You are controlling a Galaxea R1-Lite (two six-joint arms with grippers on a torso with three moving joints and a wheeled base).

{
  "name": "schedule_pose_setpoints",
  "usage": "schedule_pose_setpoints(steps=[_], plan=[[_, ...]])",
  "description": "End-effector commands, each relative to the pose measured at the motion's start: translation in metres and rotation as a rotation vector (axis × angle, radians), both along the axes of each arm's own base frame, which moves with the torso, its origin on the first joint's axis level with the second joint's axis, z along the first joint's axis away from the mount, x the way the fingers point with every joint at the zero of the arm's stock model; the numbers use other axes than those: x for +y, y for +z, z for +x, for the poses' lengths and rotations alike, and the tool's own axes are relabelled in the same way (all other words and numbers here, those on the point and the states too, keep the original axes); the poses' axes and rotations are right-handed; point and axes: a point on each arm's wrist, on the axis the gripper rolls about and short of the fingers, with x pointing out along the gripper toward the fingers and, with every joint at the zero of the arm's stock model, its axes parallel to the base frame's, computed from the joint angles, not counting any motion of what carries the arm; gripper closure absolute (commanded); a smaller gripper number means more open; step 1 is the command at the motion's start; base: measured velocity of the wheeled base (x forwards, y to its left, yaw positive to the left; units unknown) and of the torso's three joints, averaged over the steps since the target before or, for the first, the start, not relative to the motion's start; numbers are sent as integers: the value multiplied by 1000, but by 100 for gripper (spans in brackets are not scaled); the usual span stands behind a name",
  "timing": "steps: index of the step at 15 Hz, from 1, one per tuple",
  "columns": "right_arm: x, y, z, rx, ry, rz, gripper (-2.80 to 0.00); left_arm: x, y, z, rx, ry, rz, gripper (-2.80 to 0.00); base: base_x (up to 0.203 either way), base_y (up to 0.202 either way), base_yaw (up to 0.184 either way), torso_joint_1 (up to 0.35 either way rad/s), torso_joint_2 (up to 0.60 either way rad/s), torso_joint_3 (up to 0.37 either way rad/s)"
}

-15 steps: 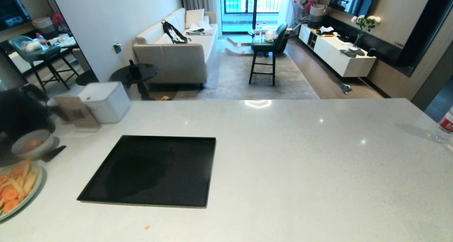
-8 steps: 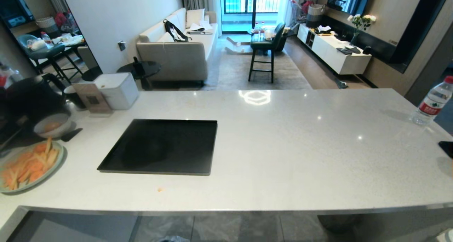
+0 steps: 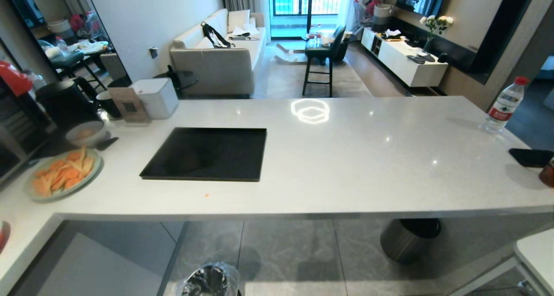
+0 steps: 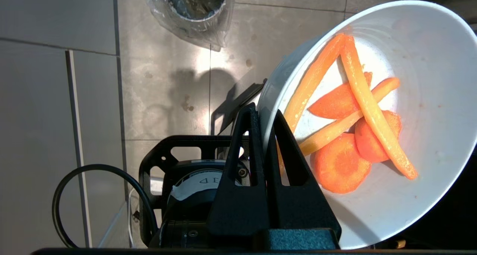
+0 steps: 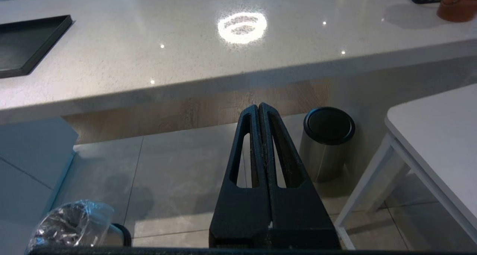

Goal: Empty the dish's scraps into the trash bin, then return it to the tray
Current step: Move the bowl over the trash can

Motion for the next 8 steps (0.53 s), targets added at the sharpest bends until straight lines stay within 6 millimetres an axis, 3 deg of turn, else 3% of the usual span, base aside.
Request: schedule_pose_setpoints(steps=[1, 5, 8], plan=[[0, 0, 0, -1, -1, 1, 0, 0, -2, -1, 9, 0, -1, 0, -191, 0, 6, -1, 2, 3], [0, 0, 0, -1, 0, 1, 0, 0, -3, -2, 6, 0, 0, 0, -186, 0, 0, 1, 3, 3], [0, 0, 0, -1, -1, 1, 0, 0, -3, -2, 8, 0, 1, 0, -31, 0, 0, -4, 2, 2]])
